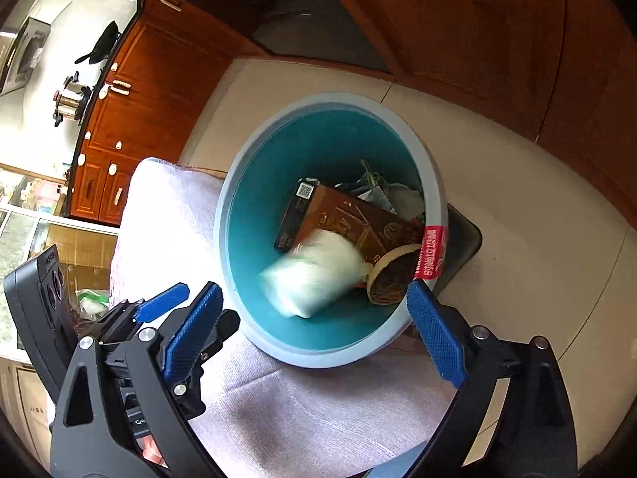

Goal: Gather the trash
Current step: 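Move both open tools back to the melon rind and orange peel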

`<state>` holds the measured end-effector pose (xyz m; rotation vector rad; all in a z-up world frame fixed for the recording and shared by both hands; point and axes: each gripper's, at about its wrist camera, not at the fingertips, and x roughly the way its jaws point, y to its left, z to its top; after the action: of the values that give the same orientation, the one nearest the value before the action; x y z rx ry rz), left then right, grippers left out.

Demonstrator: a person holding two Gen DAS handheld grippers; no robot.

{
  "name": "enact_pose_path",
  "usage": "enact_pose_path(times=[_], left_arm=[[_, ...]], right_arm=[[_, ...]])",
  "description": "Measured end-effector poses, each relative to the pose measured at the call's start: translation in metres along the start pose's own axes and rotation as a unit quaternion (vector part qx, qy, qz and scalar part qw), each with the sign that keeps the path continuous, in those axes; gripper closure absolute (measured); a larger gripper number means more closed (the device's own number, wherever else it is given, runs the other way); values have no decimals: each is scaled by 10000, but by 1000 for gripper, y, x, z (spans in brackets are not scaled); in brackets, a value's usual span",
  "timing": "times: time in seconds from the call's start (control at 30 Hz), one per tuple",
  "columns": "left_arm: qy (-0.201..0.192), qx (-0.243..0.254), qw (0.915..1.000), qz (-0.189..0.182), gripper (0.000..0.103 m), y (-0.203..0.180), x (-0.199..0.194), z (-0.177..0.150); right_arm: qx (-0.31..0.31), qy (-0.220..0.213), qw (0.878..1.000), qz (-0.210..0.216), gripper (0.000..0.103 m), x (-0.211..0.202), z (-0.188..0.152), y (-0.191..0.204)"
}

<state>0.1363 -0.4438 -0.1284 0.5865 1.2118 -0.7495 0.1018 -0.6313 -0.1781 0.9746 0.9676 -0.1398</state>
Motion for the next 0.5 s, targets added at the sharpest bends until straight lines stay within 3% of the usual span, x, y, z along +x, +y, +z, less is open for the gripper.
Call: enact_pose_path(times=[0.3,0.5], left_arm=[[-73,-141,9999,-47,10,18,-15,-6],[-117,-175,9997,-79,9,21,-24,-14]], right_arm=[[-71,88,9999,-23,13,2,-7,13],[-75,167,9998,-48,13,2,-14,19]])
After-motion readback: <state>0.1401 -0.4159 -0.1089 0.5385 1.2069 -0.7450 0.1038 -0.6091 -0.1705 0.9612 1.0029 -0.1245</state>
